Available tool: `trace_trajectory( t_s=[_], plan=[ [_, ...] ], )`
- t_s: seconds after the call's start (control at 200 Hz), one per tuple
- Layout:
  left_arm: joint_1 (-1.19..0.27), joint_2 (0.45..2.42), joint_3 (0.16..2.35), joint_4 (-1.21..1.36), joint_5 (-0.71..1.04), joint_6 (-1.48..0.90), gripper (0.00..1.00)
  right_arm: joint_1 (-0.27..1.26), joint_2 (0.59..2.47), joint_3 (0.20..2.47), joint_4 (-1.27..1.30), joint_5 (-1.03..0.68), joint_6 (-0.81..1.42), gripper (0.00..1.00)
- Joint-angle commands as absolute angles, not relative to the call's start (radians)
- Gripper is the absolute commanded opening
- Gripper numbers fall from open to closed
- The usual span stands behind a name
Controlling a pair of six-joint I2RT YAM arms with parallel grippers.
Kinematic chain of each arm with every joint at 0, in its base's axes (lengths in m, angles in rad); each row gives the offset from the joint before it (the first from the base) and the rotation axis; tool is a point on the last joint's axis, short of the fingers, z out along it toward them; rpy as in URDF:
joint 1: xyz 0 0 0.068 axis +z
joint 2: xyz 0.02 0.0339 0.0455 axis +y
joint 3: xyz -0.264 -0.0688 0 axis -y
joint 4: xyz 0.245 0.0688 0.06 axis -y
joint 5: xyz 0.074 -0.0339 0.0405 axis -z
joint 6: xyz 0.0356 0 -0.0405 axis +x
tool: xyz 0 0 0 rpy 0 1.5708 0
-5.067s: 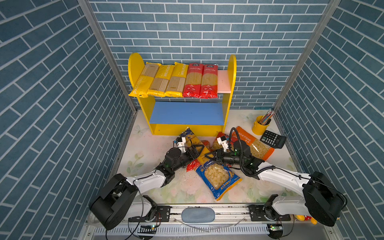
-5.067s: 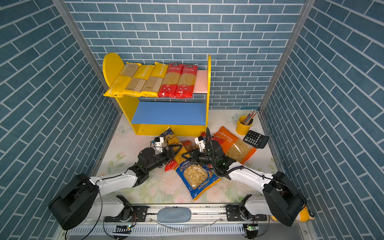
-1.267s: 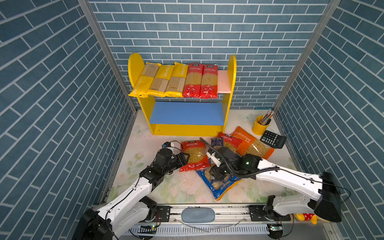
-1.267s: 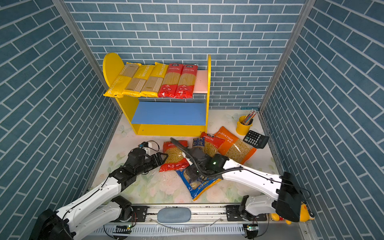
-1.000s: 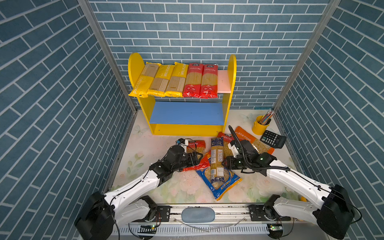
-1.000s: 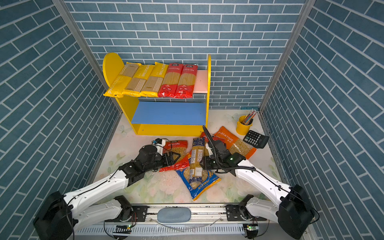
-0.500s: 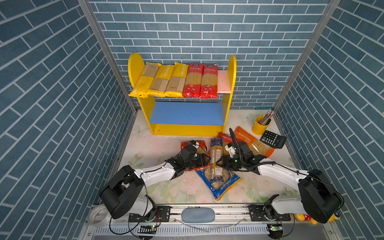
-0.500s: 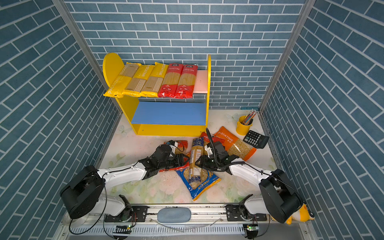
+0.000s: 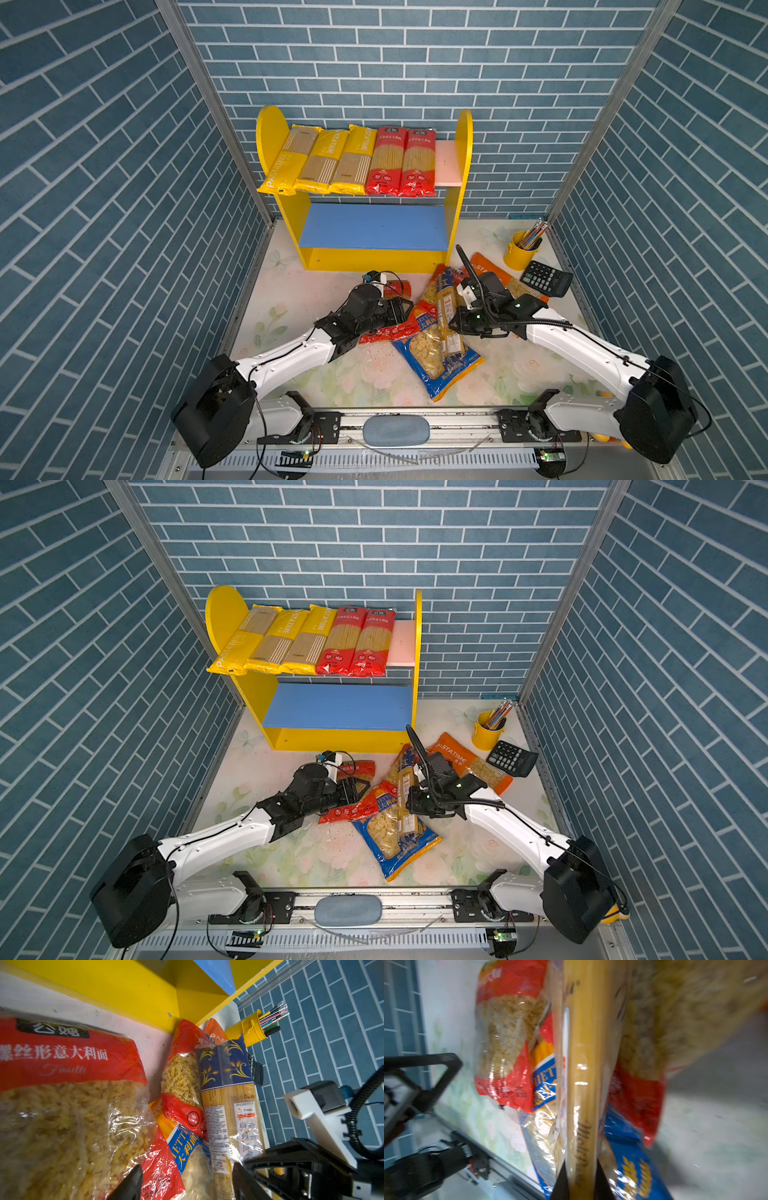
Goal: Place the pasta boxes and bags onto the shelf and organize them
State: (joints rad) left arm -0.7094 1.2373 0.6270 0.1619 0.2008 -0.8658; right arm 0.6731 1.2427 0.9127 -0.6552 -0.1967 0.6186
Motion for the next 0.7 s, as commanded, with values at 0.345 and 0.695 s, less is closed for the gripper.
trace_trajectory(
  t_s=[0.345,0.695],
  plan=[
    [-0.673,1.120,0.521,0.094,0.158,-0.840,0.70,0.990,1.594,1.284,-0.949,0.304,0.551,0.41],
    [-0.730,1.158,0.620,0.055,0.194,-0.793,0.72,0.607,1.155,0.925,-0.709,-0.276,0.519,0.54]
  ],
)
